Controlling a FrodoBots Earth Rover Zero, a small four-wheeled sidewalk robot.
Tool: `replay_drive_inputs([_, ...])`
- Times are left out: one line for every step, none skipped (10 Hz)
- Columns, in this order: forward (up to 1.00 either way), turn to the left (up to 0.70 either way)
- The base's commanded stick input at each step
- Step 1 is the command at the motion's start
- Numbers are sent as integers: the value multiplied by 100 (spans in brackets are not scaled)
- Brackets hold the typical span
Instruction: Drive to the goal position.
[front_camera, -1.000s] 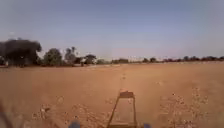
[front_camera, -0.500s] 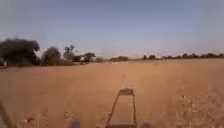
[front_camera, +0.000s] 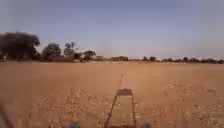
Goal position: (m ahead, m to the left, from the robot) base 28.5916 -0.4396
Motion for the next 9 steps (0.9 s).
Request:
replay_drive_inputs([70, -35])
replay_drive_inputs([70, -30])
replay_drive_inputs([70, -3])
replay_drive_inputs([70, 0])
replay_drive_inputs([70, 0])
replay_drive_inputs([70, 0])
replay_drive_inputs([70, 0])
replay_drive_inputs([70, 0])
replay_drive_inputs([70, 0])
